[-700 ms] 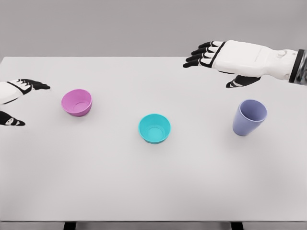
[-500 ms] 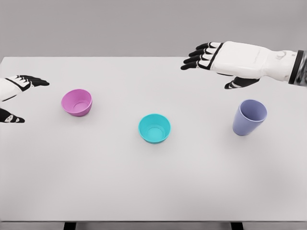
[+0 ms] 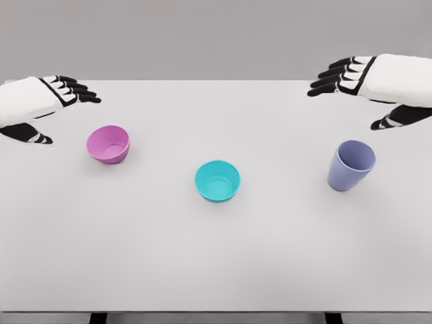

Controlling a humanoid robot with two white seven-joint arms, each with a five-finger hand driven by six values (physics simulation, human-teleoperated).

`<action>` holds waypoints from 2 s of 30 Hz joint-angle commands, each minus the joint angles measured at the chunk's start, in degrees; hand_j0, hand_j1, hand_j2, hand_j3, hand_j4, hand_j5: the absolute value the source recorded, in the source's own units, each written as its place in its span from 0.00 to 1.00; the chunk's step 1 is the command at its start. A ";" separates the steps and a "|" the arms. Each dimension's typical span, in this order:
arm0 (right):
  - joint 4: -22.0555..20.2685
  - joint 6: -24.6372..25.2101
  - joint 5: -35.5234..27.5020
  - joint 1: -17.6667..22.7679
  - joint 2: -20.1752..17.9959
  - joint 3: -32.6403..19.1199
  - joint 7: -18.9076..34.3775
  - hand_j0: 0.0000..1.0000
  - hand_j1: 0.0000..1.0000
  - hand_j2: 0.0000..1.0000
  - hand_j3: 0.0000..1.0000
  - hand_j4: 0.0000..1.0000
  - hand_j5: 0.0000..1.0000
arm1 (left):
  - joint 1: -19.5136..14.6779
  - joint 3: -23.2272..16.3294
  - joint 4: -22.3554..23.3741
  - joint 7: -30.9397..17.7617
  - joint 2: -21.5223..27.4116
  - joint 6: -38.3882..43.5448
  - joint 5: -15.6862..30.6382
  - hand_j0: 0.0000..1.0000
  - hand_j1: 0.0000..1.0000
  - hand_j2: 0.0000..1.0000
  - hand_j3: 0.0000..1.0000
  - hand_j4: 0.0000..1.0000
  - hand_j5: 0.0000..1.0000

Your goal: Stacking bowl and cup with both arms

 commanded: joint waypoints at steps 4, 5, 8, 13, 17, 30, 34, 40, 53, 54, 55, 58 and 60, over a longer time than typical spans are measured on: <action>2.38 -1.30 8.44 0.00 -0.84 5.39 -0.02 1.00 1.00 1.00 1.00 1.00 1.00 | -7.12 -14.30 10.90 -0.21 -3.06 0.07 0.22 1.00 1.00 1.00 1.00 1.00 1.00; 3.87 -1.56 8.79 0.09 -0.84 5.56 -0.02 1.00 1.00 1.00 1.00 1.00 1.00 | -8.70 -16.93 12.31 -0.21 -2.97 0.07 1.27 1.00 1.00 1.00 1.00 1.00 1.00; 4.58 -2.62 8.70 0.17 -0.84 6.00 -0.02 1.00 1.00 1.00 1.00 1.00 1.00 | -11.87 -23.53 12.67 -0.21 -1.21 0.07 6.64 1.00 1.00 1.00 1.00 1.00 1.00; 2.91 -2.64 8.09 0.00 -0.84 5.48 -0.02 1.00 1.00 1.00 1.00 1.00 1.00 | -13.10 -25.12 14.42 -0.21 -1.39 0.07 7.08 0.98 0.98 0.98 0.98 0.98 0.98; 0.19 -2.64 -1.93 0.61 -1.10 1.18 -0.02 1.00 1.00 1.00 1.00 1.00 1.00 | -13.98 -25.56 16.36 -0.21 -2.09 0.07 7.08 0.98 0.98 0.98 0.98 0.98 0.98; 0.01 -2.64 -11.78 10.01 6.89 -9.46 -0.02 1.00 1.00 1.00 1.00 1.00 1.00 | -14.68 -25.64 15.57 -0.21 -4.20 5.54 6.38 0.96 0.96 0.96 0.96 0.96 0.96; -0.08 -2.64 -11.95 23.63 17.18 -20.97 -0.02 1.00 1.00 1.00 1.00 1.00 1.00 | -14.68 -25.47 14.16 -0.21 -4.11 16.69 6.91 0.97 0.97 0.97 0.97 0.97 0.97; -0.17 -2.64 -11.95 31.38 15.95 -22.21 -0.02 1.00 1.00 1.00 1.00 1.00 1.00 | -14.24 -25.64 10.29 -0.21 -3.76 20.66 6.47 0.97 0.97 0.97 0.97 0.97 0.97; -0.17 -2.64 -11.95 31.99 13.93 -21.51 -0.02 1.00 1.00 1.00 1.00 1.00 1.00 | -13.98 -28.89 8.71 -0.21 -3.94 32.52 6.38 0.97 0.97 0.97 0.97 0.97 0.97; -0.17 -2.64 -11.95 31.99 13.93 -21.33 -0.02 1.00 1.00 1.00 1.00 1.00 1.00 | -13.98 -29.25 8.62 -0.21 -4.03 33.40 6.38 0.97 0.97 0.97 0.97 0.97 0.97; -0.17 -2.64 -11.95 32.08 13.84 -21.42 -0.02 1.00 1.00 1.00 1.00 1.00 1.00 | -13.98 -29.25 8.62 -0.21 -4.03 33.49 6.38 0.97 0.97 0.97 0.97 0.97 0.97; -0.17 -2.64 -11.95 31.99 13.93 -21.42 -0.02 1.00 1.00 1.00 1.00 1.00 1.00 | -13.89 -29.34 8.27 -0.21 -4.11 33.49 6.38 0.97 0.97 0.97 0.97 0.97 0.97; -0.17 -2.64 -11.95 32.52 14.19 -20.98 -0.02 1.00 1.00 1.00 1.00 1.00 1.00 | -13.89 -29.42 8.27 -0.21 -4.11 33.49 6.38 0.96 0.96 0.96 0.96 0.96 0.96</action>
